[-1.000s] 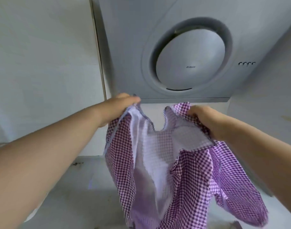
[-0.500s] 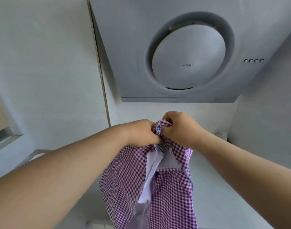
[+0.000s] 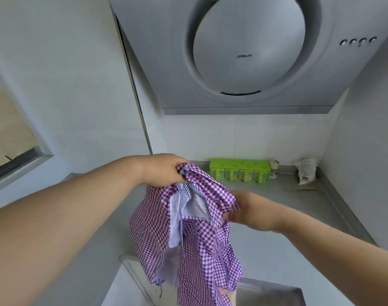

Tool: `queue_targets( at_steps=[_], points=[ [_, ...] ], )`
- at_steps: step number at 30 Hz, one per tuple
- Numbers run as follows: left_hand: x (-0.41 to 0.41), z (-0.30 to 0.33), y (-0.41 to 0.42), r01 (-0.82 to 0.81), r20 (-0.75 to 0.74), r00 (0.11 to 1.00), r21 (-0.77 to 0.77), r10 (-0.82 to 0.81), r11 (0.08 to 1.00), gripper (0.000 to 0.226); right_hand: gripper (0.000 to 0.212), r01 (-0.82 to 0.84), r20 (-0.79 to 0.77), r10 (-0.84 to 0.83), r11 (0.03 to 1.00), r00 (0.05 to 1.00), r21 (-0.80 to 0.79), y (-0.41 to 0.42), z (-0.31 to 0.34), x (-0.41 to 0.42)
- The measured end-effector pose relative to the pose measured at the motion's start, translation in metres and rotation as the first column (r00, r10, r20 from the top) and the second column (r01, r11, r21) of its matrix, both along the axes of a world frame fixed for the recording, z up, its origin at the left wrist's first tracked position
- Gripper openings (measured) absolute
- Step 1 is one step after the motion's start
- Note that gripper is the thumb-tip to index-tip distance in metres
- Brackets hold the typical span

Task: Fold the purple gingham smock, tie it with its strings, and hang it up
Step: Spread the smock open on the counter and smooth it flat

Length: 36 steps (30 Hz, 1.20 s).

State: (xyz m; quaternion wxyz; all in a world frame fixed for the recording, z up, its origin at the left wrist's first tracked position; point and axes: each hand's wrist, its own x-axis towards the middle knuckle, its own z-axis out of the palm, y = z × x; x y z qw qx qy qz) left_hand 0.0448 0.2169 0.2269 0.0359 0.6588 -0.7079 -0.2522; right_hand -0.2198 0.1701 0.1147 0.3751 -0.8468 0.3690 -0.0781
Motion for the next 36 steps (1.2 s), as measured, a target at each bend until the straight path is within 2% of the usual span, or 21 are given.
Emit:
queue_targets(
  at_steps=[4,8,10,11,13,14,15,16,17,18,19,20,21,22,25,27,30,32,33,35,36],
  points=[
    [0.008,-0.01,0.005,-0.008,0.08,0.997,0.021,0.007,1.0,0.003,0.024,-0.053,-0.088,0.055,0.998,0.995,0.026,0.02,-0.018,-0.004],
    [0.02,-0.015,0.01,-0.002,0.125,0.992,0.024,-0.001,1.0,0.006,0.025,-0.108,-0.174,0.117,0.992,0.978,0.06,0.033,-0.006,-0.016],
    [0.024,-0.02,0.017,0.025,0.14,0.99,0.016,-0.027,1.0,0.01,0.022,-0.083,-0.316,0.047,0.991,0.948,-0.102,0.023,0.017,-0.033],
    [0.021,-0.022,0.021,0.04,0.131,0.991,-0.004,-0.039,0.999,0.009,0.02,-0.041,-0.412,-0.062,0.971,0.909,-0.237,0.016,0.033,-0.043],
    [0.011,-0.025,0.031,0.073,0.088,0.994,-0.057,-0.068,0.996,0.008,0.02,0.037,-0.505,-0.35,0.847,0.789,-0.531,0.013,0.066,-0.057],
    [0.007,-0.026,0.036,0.096,0.067,0.994,-0.076,-0.091,0.992,0.009,0.026,0.058,-0.483,-0.468,0.76,0.74,-0.647,0.022,0.078,-0.057],
    [0.002,-0.028,0.039,0.128,0.056,0.991,-0.087,-0.123,0.988,0.01,0.037,0.075,-0.436,-0.512,0.707,0.74,-0.703,0.032,0.082,-0.051],
    [-0.004,-0.031,0.042,0.164,0.061,0.985,-0.08,-0.159,0.983,0.011,0.053,0.087,-0.383,-0.47,0.714,0.795,-0.695,0.046,0.082,-0.041],
    [-0.01,-0.031,0.041,0.197,0.076,0.979,-0.071,-0.191,0.978,0.013,0.068,0.09,-0.328,-0.366,0.774,0.871,-0.627,0.056,0.079,-0.028],
    [-0.011,-0.033,0.049,0.237,0.075,0.97,-0.065,-0.232,0.969,0.015,0.074,0.095,-0.272,-0.274,0.843,0.922,-0.529,0.079,0.072,-0.008],
    [-0.014,-0.031,0.052,0.261,0.062,0.964,-0.072,-0.257,0.963,0.016,0.067,0.109,-0.191,-0.21,0.894,0.959,-0.435,0.09,0.064,0.008],
    [-0.016,-0.029,0.057,0.28,0.018,0.96,-0.072,-0.28,0.957,0.019,0.048,0.153,-0.133,-0.217,0.914,0.967,-0.376,0.102,0.054,0.021],
    [-0.014,-0.028,0.062,0.281,-0.035,0.958,-0.068,-0.284,0.957,0.022,0.029,0.211,-0.075,-0.255,0.907,0.964,-0.364,0.109,0.046,0.029],
    [-0.007,-0.026,0.068,0.253,-0.091,0.962,-0.057,-0.257,0.966,0.026,0.02,0.275,-0.033,-0.305,0.896,0.952,-0.347,0.116,0.041,0.035],
    [0.023,-0.027,0.082,0.109,-0.182,0.979,0.091,-0.091,0.99,0.054,0.021,0.394,-0.011,-0.417,0.868,0.909,-0.303,0.133,0.036,0.029],
    [0.045,-0.033,0.088,0.047,-0.197,0.98,0.127,-0.021,0.991,0.048,0.03,0.442,-0.109,-0.501,0.831,0.859,-0.337,0.141,0.037,0.016],
    [0.075,-0.037,0.102,0.028,-0.099,0.995,0.103,-0.018,0.994,0.049,0.055,0.549,-0.203,-0.636,0.756,0.744,-0.357,0.151,0.035,0.004],
    [0.089,-0.04,0.105,0.026,-0.029,0.999,0.063,-0.024,0.998,0.042,0.061,0.602,-0.268,-0.681,0.729,0.681,-0.325,0.153,0.034,-0.001],
    [0.096,-0.042,0.106,0.043,-0.009,0.999,0.042,-0.043,0.998,0.031,0.058,0.612,-0.289,-0.687,0.726,0.667,-0.314,0.154,0.033,-0.002],
    [0.108,-0.05,0.105,0.1,-0.001,0.995,-0.028,-0.1,0.995,0.008,0.04,0.614,-0.238,-0.675,0.736,0.698,-0.285,0.159,0.03,-0.003],
    [0.112,-0.053,0.107,0.119,-0.019,0.993,-0.078,-0.121,0.99,0.008,0.032,0.622,-0.178,-0.671,0.737,0.72,-0.263,0.162,0.028,-0.002]
  ],
)
